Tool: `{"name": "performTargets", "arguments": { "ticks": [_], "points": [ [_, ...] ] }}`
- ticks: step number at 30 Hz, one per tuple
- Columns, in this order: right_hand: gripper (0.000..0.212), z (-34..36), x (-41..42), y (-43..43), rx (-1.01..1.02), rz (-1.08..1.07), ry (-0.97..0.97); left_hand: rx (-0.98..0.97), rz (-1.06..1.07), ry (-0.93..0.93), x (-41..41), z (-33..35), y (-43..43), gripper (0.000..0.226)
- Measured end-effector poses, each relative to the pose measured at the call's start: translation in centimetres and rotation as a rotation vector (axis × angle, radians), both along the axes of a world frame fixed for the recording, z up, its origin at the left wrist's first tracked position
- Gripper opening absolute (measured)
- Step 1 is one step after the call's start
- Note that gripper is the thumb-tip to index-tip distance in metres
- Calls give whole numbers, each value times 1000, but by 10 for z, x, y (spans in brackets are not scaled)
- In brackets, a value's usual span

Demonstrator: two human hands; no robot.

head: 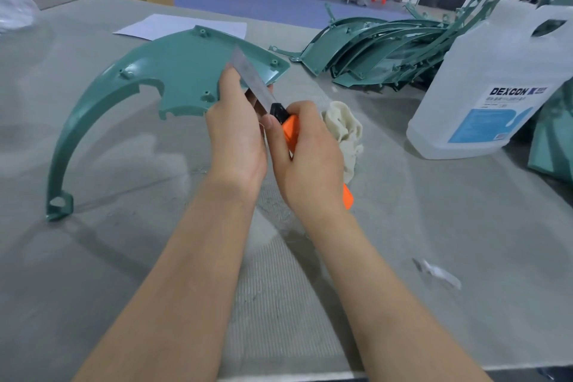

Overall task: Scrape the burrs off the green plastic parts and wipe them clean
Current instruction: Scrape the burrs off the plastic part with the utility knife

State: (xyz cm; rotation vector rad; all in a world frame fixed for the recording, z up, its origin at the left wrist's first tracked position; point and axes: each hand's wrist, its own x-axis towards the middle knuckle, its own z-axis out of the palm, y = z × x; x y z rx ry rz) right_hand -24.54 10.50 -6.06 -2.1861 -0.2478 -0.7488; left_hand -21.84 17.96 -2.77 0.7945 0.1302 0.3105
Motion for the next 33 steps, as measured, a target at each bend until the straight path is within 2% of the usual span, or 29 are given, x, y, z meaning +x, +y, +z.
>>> {"name": "performTargets", "arguments": {
  "ticks": [13,19,33],
  "points": [
    [26,-3,2,-3,18,-5,-37,24,-33,22,1,1,-2,63],
    [23,-1,1,-2,65,-5,-103,-29,-5,50,1,1,-1,46],
    [27,-2,4,-6,18,-8,-16,-58,-35,49,-1,5,-2,45]
  ]
}}
